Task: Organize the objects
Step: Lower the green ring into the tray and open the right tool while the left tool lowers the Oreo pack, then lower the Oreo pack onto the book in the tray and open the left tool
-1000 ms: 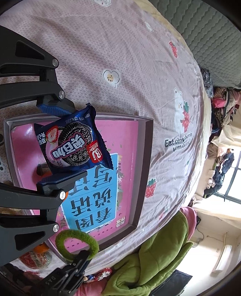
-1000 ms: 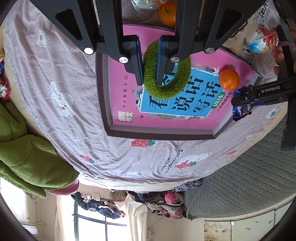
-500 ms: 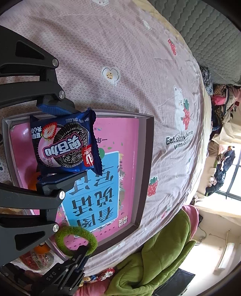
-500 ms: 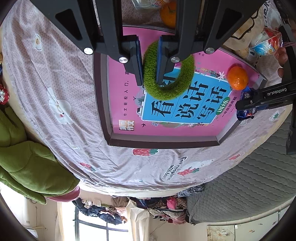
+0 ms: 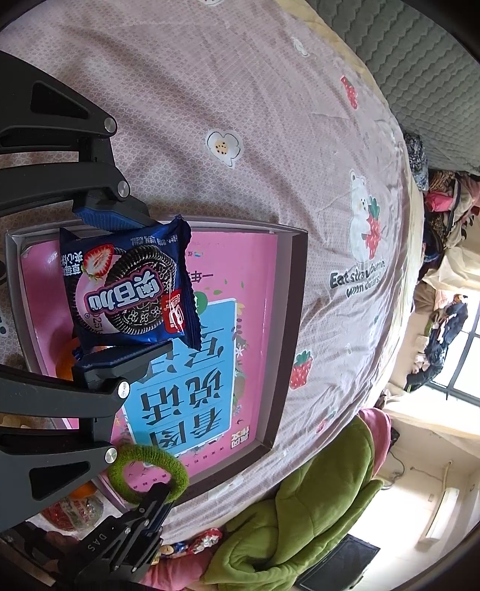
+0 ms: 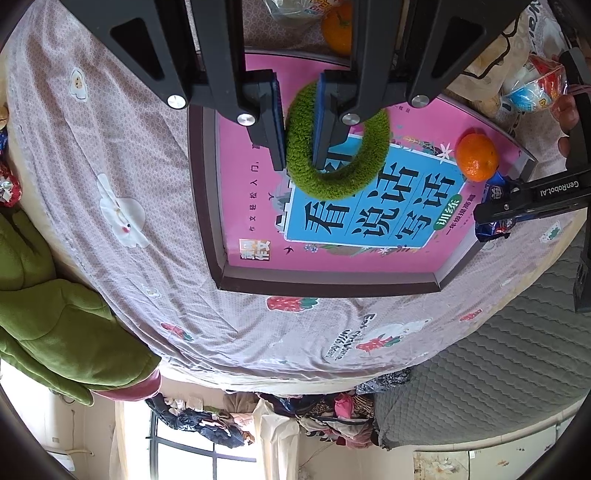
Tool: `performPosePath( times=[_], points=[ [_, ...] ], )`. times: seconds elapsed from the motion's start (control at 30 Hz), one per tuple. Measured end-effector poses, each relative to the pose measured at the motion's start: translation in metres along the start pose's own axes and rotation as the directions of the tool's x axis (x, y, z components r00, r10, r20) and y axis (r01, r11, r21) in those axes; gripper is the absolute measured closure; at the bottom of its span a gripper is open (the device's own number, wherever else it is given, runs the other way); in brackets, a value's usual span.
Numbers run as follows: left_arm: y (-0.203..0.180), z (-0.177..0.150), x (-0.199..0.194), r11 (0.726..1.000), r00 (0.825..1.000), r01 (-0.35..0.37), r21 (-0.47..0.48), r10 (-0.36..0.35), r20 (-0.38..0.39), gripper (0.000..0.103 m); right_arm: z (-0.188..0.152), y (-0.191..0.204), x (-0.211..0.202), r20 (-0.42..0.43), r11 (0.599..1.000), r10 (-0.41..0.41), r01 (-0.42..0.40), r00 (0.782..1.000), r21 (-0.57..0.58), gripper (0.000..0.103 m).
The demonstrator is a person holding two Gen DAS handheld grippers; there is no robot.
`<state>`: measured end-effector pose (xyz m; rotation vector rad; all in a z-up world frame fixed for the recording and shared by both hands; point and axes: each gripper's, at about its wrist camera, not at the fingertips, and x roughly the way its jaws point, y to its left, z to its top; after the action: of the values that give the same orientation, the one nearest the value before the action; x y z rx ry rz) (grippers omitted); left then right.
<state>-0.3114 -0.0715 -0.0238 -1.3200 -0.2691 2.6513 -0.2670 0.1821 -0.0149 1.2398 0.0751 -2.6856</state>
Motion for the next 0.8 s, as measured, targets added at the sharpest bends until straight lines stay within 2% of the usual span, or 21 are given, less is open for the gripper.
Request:
performPosePath(
  times=[0.2,0.3,0.37,0.43,0.8],
  points=[
    [0.0011,0.0001,-0.0006,1.000,1.000,0.002,-0.007,-0.002,0.000,0.049,0.0002,-0.0015,0.0003,-0.008,1.000,-0.004,0.004,1.000,0.005,0.089],
    [0.0018,0.0003,-0.0014,1.000,1.000,0.003,-0.013,-0.003,0.004,0.049,0.0006,-0.0025,0.0000,-0.007,1.000,-0.007,0.007,1.000,0.015,0.085],
    [0.0023,0.0002,-0.0022,1.000,1.000,0.008,-0.017,-0.008,0.007,0.049,0.0008,-0.0025,-0.0009,-0.003,1.000,-0.011,0.011,1.000,0.015,0.073],
    [0.0021,0.0007,-0.0030,1.000,1.000,0.010,-0.019,-0.010,0.011,0.049,0.0017,-0.0022,-0.0017,0.003,1.000,-0.015,0.015,1.000,0.013,0.066],
    [0.0047,0.0022,-0.0047,0.999,1.000,0.018,-0.032,-0.017,0.019,0.049,0.0020,-0.0023,-0.0035,0.002,1.000,-0.023,0.023,1.000,0.015,0.065]
  ],
)
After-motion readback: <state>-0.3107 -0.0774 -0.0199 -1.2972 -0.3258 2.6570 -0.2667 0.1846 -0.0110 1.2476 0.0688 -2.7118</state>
